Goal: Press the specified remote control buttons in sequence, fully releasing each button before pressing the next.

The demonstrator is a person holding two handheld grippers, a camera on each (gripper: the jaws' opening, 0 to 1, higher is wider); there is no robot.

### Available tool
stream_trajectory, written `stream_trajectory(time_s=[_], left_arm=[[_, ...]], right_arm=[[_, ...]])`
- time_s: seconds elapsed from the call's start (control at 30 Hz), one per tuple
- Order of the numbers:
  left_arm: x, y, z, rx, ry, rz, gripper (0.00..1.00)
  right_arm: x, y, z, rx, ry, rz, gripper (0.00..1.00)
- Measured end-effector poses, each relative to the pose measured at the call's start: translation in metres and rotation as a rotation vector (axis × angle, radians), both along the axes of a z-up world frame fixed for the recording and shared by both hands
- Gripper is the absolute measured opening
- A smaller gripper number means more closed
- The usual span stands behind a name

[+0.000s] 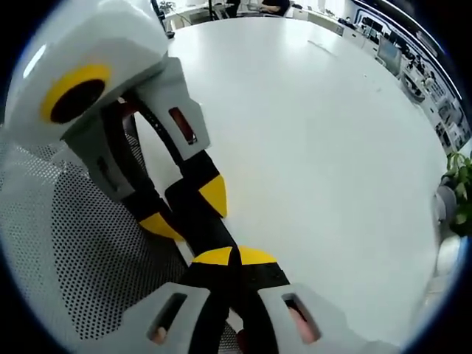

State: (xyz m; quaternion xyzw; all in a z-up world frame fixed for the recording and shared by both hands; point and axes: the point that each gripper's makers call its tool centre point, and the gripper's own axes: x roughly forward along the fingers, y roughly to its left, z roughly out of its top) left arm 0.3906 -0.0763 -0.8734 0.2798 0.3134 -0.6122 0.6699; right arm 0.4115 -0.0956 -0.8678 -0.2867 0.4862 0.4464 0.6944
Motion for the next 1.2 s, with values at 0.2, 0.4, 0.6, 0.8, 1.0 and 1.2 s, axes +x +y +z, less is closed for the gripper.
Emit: stream_trajectory(time_s=[0.2,0.4,0.6,0.8,1.0,1.2], left_arm=[[0.0000,0.0000,-0.0001,0.000,0.001,-0.002,0.25],[0.0001,0.0001,-0.0003,0.001,0.001,-0.001,0.25],[-0.0002,0.0001,0.0002,-0.003,0.003,0.003,0.25],[-0.0002,0.0002,0.0000,-0.006,0.004,0.006,0.25],[0.0000,0.0001,-0.0002,-0.008,0.004,0.006,0.25],[0.0001,0.0001,-0.0001,-0.007,0.004,0.004,0.25]], right_arm=[[0.0012,0.0004,-0.0010,0.010,-0.008,-0.005,0.00],[0.0017,0.0008,-0.0018,0.016,-0.014,-0.003,0.00],[0.0017,0.0006,-0.0015,0.018,-0.004,-0.027,0.00],[0.0009,0.0011,-0.0012,-0.001,-0.028,0.010,0.00],[0.0007,0.0007,-0.0012,-0.001,-0.022,0.004,0.00],[0.0012,0.0003,-0.0015,0.011,-0.017,-0.006,0.00]])
